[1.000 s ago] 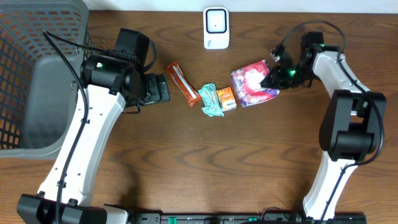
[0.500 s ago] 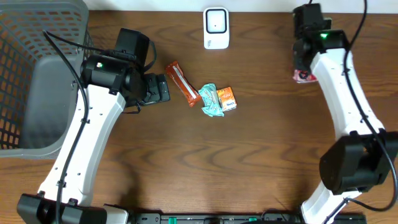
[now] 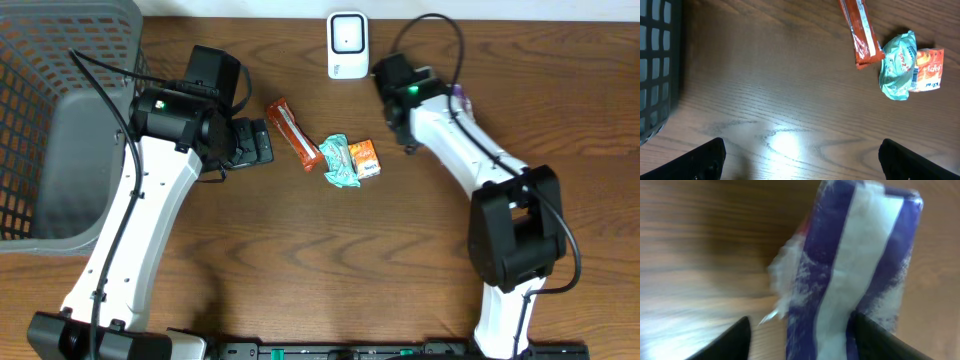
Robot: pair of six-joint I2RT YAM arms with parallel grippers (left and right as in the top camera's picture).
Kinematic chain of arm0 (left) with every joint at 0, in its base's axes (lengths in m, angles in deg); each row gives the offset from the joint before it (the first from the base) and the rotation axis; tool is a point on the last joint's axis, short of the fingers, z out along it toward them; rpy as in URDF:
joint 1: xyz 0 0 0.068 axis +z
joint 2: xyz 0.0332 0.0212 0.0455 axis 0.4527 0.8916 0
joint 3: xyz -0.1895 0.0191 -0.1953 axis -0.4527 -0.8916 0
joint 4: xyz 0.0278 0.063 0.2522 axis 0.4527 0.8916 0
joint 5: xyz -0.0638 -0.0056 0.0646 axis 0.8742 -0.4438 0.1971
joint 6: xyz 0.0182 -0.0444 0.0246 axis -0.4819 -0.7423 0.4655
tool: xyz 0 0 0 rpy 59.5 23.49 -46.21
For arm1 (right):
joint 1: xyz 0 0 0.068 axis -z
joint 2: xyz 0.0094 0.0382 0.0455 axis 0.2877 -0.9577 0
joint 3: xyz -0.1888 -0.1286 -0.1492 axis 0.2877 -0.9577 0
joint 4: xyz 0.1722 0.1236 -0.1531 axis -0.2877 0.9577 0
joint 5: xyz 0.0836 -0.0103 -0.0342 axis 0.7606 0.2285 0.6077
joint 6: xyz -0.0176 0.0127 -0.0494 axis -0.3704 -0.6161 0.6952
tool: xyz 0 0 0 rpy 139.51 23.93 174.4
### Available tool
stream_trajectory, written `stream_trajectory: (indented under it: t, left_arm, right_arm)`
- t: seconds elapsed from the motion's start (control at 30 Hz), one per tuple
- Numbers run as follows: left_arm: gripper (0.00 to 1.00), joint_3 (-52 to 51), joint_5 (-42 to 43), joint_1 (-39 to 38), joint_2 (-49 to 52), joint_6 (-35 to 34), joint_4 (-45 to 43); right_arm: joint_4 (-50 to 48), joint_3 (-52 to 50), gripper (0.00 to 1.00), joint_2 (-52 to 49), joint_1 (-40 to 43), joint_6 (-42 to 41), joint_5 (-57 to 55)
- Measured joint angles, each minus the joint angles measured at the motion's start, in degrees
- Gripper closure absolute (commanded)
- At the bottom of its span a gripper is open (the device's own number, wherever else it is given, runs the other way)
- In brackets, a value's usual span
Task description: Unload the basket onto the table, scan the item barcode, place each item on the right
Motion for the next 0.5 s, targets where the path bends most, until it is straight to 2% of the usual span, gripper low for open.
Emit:
stream_trajectory:
  t: [0.1,0.2,0.33,0.5]
  left_arm:
    - [0.02,0.00,0.00,0.00,0.02,0.00,0.00]
    - [0.02,0.00,-0.02,0.00,0.02,0.00,-0.02]
    - [0.02,0.00,-0.02,0.00,0.02,0.00,0.00]
    - [0.02,0.00,0.00,0.00,0.02,0.00,0.00]
  right_arm:
    - [1.84,4.07,0.21,0.00,-2.89,0.33,5.25]
    - [4.98,11.56,0.15,0.00,-3.13,0.79,11.15]
    - [8.72,20.81,0.14,0.37,-0.50,2.43,16.52]
    - [12.92,22.67,0.09,1.31,7.02,4.20,22.53]
